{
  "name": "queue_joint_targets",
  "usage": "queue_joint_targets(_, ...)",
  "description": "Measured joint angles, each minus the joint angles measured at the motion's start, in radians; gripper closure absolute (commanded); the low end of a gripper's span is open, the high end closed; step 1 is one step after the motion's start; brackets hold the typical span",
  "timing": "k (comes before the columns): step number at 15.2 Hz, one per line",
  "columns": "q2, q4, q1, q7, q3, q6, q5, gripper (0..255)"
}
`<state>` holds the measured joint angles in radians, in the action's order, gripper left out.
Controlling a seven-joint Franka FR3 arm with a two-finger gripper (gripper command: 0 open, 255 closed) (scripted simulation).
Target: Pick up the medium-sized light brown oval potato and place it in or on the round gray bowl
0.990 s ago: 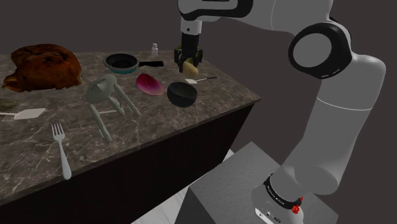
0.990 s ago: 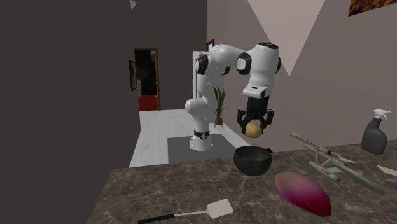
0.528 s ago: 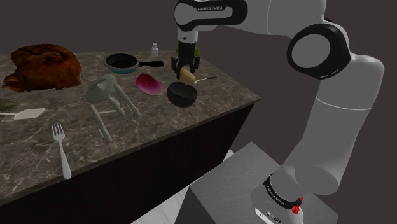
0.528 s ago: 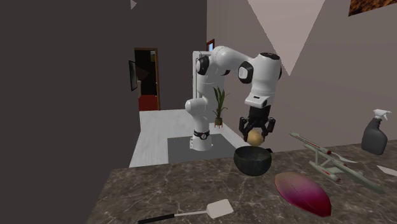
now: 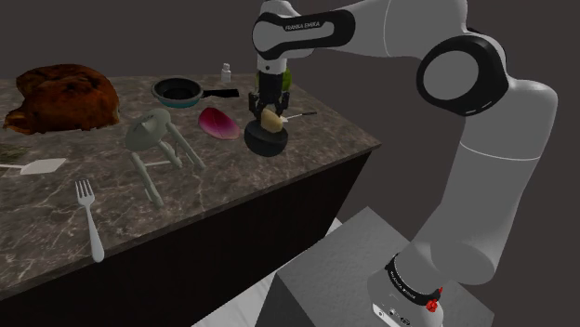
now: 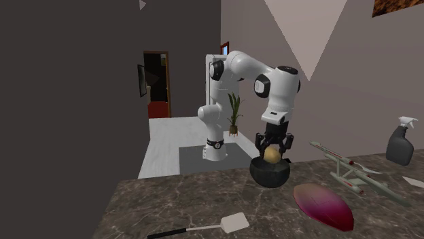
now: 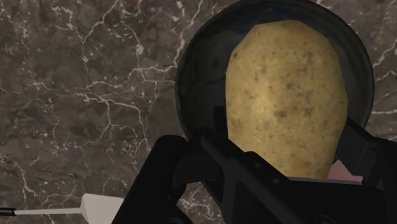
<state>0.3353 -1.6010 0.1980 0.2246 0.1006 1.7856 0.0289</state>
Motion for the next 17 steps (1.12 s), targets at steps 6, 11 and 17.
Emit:
queue_joint_targets(6, 0.001, -0.001, 0.0, 0.0, 0.0, 0.002, 0.0, 0)
queue_joint_targets(11, 0.001, -0.001, 0.0, 0.0, 0.0, 0.002, 0.0, 0)
queue_joint_targets(17, 0.009, 0.132, -0.003, 0.0, 0.001, -0.122, 0.0, 0)
